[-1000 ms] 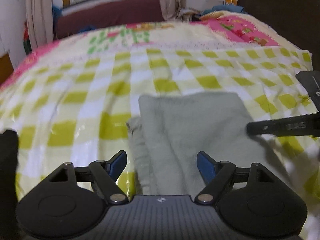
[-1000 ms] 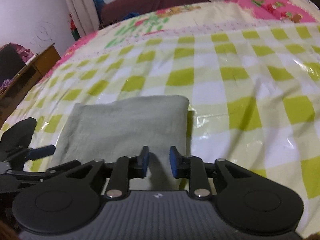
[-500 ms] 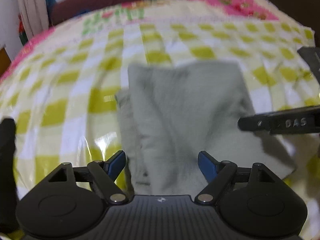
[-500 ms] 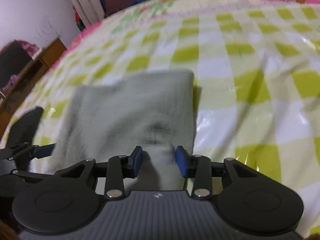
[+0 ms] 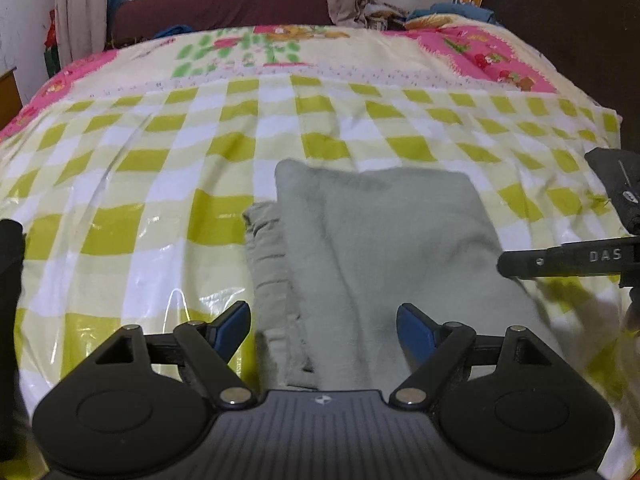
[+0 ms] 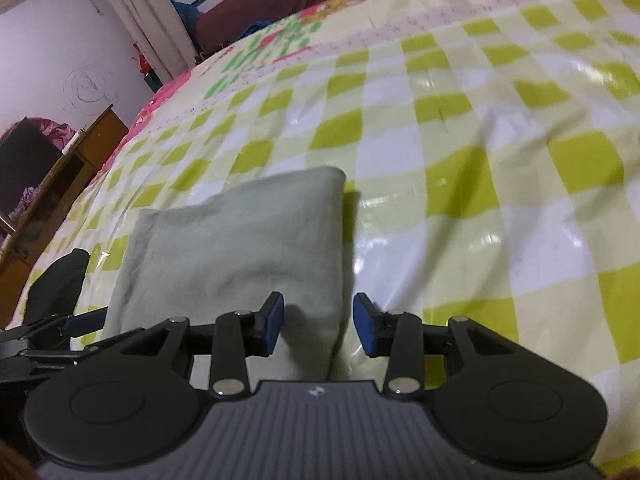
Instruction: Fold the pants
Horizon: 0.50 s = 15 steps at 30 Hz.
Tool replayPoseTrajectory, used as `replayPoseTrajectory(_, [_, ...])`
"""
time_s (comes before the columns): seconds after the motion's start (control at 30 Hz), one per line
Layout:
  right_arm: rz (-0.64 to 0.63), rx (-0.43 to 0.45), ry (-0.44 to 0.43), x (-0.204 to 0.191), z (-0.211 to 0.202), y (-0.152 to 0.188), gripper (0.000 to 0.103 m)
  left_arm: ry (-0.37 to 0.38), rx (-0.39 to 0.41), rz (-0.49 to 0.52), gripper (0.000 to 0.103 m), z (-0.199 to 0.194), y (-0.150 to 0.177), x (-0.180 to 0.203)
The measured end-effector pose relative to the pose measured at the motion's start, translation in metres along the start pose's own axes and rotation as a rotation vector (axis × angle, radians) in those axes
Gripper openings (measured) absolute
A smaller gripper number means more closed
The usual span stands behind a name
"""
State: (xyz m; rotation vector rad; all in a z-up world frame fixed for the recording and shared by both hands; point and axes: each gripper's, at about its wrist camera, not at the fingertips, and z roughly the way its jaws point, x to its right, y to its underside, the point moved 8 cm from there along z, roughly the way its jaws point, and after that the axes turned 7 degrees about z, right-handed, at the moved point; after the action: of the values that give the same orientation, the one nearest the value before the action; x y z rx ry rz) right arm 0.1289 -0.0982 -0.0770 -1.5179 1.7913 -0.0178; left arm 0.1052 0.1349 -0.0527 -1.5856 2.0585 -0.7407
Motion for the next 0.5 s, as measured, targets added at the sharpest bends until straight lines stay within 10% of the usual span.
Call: replayPoseTrajectory(0.5, [-0.113, 0.055, 0.047, -0.023, -0.007, 0.003, 0.041, -0.077, 0.008, 0.002, 0.094, -0.002, -0.008, 0.012])
